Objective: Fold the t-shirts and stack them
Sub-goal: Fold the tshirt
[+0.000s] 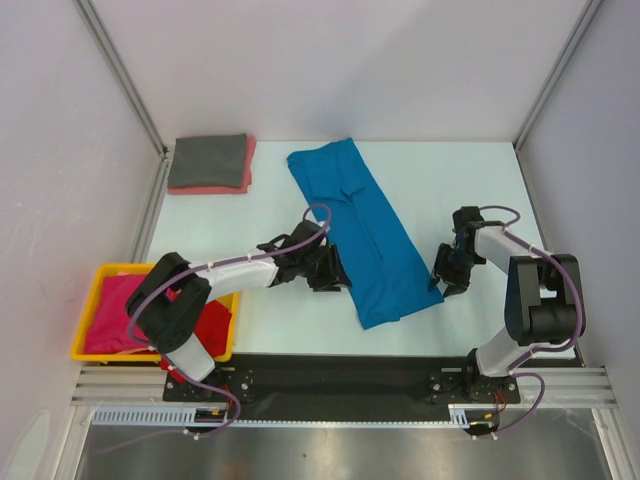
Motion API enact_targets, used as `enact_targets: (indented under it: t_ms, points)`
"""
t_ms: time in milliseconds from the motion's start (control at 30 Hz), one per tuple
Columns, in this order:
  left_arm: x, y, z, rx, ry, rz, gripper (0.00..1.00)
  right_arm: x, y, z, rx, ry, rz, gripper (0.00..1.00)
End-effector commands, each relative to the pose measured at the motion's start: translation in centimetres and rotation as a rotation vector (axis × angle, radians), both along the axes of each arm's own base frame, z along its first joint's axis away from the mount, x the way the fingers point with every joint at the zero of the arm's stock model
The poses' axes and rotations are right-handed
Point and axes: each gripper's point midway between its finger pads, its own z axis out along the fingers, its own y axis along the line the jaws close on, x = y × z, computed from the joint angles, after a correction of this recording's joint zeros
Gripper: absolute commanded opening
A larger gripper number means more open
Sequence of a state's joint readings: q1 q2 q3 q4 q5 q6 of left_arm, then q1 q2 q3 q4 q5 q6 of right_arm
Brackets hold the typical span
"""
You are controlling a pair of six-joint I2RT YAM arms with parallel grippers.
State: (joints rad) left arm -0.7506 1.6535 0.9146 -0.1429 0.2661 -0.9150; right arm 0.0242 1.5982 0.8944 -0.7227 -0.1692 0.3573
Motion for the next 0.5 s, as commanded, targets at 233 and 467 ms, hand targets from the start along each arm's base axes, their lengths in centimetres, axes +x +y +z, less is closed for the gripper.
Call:
enact_targets:
  t_ms: [233,467]
  points:
    - [0.6,2.2,1.4,-0.026,-0.037,0.029,0.45,-0.8,-0.8,0.0,-0.114,0.063,0.039,0.46]
    - [0.3,3.8,1.1,-0.027,-0.024,0.061,0.45,-2.0,0.3,-0.2,-0.072,0.084,-0.036,0.19]
